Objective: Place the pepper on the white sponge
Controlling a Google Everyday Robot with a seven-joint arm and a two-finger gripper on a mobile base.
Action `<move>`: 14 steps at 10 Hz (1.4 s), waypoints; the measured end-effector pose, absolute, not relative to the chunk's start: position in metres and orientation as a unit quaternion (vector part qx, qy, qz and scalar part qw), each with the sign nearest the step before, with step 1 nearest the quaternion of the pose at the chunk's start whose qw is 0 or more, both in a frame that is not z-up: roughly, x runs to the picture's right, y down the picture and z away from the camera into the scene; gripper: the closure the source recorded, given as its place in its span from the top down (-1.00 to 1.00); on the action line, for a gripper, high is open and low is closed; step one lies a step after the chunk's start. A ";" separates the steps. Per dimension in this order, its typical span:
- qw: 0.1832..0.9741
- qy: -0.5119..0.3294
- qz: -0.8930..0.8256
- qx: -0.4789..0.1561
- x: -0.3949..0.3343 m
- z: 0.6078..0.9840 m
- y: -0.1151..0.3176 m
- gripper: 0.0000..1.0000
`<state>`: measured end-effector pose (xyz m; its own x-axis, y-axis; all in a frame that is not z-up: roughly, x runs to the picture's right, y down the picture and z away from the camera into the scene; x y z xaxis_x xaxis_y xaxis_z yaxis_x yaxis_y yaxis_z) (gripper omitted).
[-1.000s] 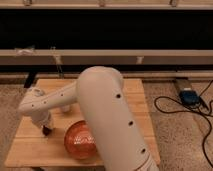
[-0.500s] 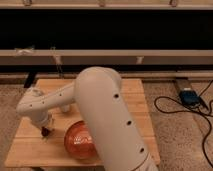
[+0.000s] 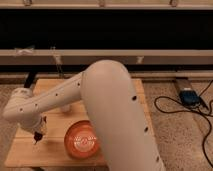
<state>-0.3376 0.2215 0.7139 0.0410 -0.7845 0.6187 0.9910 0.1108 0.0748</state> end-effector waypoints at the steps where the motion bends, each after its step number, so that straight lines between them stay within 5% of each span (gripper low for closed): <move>1: 0.707 -0.265 -0.626 -0.197 -0.326 0.704 0.226 -1.00; 14: 0.864 -0.185 -0.350 -0.311 -0.020 0.683 0.265 -1.00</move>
<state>-0.0198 0.2653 0.6826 0.6862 -0.4908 0.5369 0.7202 0.5616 -0.4073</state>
